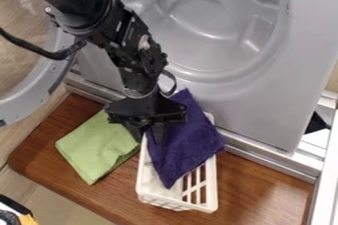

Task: Picked up the violet cloth from the container and drop it inside

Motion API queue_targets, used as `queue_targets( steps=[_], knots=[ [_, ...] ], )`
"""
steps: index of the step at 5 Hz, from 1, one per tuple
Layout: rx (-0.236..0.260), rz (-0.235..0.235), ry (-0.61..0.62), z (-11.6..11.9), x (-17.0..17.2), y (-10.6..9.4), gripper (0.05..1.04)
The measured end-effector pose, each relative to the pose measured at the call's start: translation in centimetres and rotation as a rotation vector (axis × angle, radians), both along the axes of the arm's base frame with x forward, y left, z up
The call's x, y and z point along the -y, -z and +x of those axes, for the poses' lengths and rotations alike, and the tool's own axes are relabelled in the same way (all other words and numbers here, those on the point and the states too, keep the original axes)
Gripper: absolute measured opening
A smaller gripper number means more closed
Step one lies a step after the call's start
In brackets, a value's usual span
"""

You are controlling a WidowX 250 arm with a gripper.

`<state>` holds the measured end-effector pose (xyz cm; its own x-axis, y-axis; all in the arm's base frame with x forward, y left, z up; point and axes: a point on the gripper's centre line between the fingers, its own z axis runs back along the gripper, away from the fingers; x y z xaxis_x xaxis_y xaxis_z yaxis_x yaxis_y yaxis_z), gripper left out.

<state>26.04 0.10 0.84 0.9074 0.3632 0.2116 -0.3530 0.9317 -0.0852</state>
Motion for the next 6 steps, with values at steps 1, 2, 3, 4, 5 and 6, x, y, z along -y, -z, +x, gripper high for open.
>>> queue_targets(
  steps=[1,2,3,4,5,6],
  knots=[
    [0.023,-0.042,0.089,0.2,2.5,-0.5,0.301],
    [0.047,-0.066,0.142,0.9,4.4,-1.1,0.301],
    [0.052,-0.096,0.2,1.2,6.5,-1.1,0.301],
    [0.038,-0.126,0.245,1.3,7.9,-0.3,0.301],
    [0.014,-0.147,0.287,1.2,9.3,0.7,0.301],
    [0.003,-0.165,0.312,1.2,10.1,1.5,0.301]
  ],
)
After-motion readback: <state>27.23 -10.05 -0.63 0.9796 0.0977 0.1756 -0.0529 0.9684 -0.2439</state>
